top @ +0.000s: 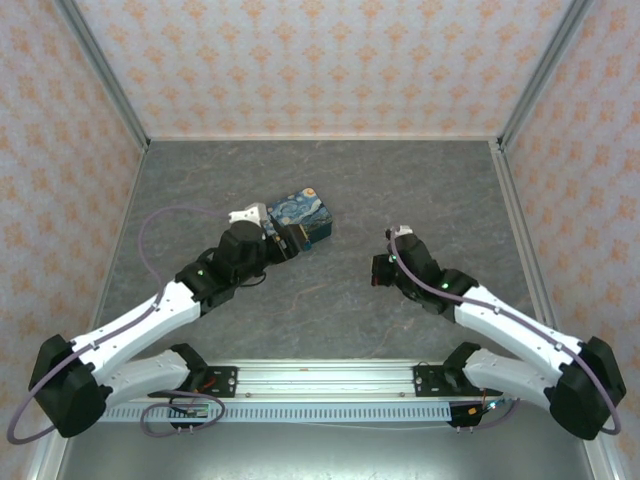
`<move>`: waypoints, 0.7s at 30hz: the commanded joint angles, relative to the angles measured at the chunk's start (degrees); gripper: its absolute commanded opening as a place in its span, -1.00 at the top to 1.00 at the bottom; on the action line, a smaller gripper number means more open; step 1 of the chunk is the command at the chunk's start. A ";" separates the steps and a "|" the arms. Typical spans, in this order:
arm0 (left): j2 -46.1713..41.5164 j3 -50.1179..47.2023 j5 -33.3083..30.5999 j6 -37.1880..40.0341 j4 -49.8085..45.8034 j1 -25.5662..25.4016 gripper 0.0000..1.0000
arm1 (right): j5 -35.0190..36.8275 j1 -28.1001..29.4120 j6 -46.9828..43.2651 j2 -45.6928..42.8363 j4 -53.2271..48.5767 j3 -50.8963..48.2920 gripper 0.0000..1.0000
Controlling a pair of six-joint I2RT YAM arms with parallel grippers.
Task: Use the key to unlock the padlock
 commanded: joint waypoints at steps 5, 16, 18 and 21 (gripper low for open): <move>6.77 9.24 10.53 -0.26 4.97 -1.13 -0.34 | -3.18 0.38 -13.36 -3.77 23.27 -4.00 1.00; 11.28 12.18 12.75 -7.61 9.01 -4.24 -0.26 | -9.81 0.33 -11.53 -4.19 27.80 -3.40 1.00; 11.52 11.80 12.94 -7.69 10.92 -4.51 -0.25 | -10.97 0.29 -8.03 -3.76 28.14 -2.86 1.00; 10.88 10.48 12.66 -8.00 14.44 -4.63 -0.26 | -13.09 -0.07 -1.00 -3.49 29.93 -2.44 1.00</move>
